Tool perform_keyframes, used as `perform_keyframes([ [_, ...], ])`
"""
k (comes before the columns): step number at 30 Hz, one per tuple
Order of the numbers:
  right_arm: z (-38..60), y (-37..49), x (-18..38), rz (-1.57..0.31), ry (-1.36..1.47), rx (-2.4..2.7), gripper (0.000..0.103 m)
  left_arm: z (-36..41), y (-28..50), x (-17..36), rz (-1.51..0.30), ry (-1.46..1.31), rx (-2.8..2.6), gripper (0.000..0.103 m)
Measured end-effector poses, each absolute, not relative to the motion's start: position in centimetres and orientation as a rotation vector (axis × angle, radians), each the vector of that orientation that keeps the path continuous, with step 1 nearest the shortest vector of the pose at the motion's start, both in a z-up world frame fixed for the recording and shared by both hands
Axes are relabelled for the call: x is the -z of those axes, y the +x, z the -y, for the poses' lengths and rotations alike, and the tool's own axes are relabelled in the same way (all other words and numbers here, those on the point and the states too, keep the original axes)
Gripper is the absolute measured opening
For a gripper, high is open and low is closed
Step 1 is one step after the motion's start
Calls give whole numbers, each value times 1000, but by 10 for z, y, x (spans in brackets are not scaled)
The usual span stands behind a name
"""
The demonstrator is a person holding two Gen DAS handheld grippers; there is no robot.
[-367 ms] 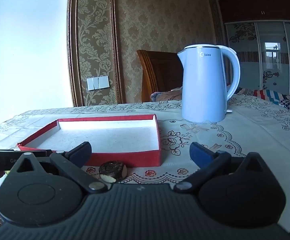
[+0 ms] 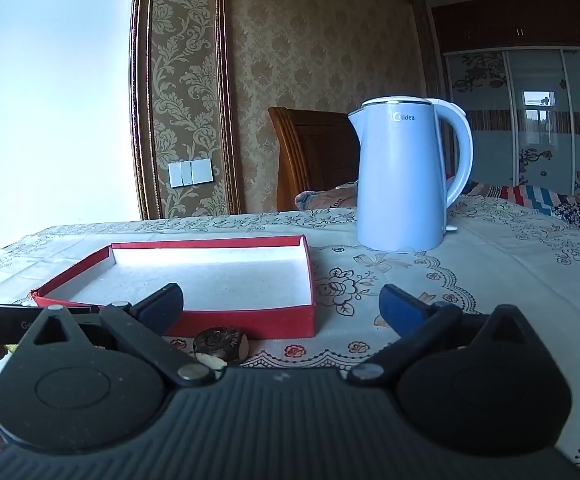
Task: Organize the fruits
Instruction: 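Move the right tool to the orange while the left tool approaches a dark green fruit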
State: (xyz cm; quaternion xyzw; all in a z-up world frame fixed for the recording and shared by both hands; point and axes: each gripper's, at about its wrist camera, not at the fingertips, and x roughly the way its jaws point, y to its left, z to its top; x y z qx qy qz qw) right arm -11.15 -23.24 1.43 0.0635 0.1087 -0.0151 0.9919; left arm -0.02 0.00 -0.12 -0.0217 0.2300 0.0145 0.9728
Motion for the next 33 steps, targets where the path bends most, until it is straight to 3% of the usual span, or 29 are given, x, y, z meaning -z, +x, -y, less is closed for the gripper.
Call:
perform_keyframes([
  [10,216,-74,-8,-371,77,-39,103,-1,-4,1,-475,-30,-21,95],
  [33,223,-110,-4,-332,60,-112,103,-29,-61,-3,-383,-103,-38,95],
])
